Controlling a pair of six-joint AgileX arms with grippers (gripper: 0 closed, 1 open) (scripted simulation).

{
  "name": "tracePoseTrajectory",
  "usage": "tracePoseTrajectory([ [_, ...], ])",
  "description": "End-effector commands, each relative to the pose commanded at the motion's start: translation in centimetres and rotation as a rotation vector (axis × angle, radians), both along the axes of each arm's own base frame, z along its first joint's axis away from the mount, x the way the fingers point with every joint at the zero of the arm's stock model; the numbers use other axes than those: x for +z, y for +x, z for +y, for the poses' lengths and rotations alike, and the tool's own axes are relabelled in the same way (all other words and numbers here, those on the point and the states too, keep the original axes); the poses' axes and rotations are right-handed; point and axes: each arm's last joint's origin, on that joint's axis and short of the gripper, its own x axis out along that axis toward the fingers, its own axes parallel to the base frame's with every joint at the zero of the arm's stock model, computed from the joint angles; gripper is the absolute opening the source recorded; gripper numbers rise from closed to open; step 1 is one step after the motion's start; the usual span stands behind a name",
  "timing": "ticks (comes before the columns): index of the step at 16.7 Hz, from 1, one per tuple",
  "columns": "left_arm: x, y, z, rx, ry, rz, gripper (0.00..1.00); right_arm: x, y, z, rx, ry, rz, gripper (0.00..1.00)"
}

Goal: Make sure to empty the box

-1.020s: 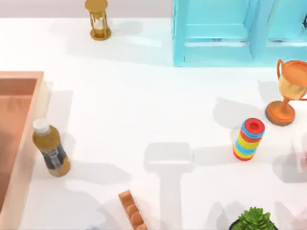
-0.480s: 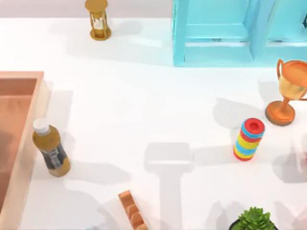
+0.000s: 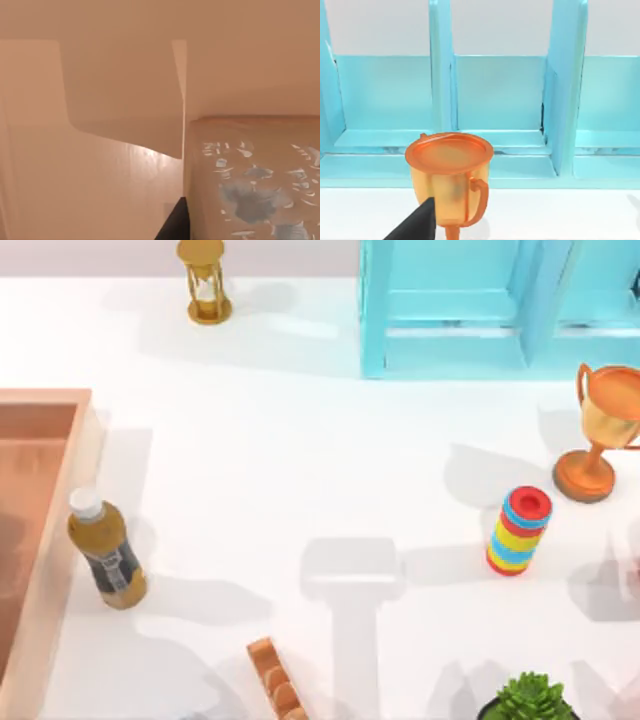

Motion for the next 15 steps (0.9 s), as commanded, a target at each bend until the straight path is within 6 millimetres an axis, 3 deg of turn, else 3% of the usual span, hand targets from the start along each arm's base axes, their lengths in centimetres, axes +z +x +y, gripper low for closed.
tracePoseTrajectory([
  [8,0.4,0.1,0.0,-0.001,0.000,-0.001,0.00,0.0,0.0,0.0,0.000,0.000,0.000,1.00],
  [11,2.7,0.7,0.3,-0.002,-0.001,0.000,0.00,0.0,0.0,0.0,0.000,0.000,0.000,1.00],
  [15,7.9,0.9,0.3,-0.004,-0.004,0.009,0.00,0.0,0.0,0.0,0.000,0.000,0.000,1.00],
])
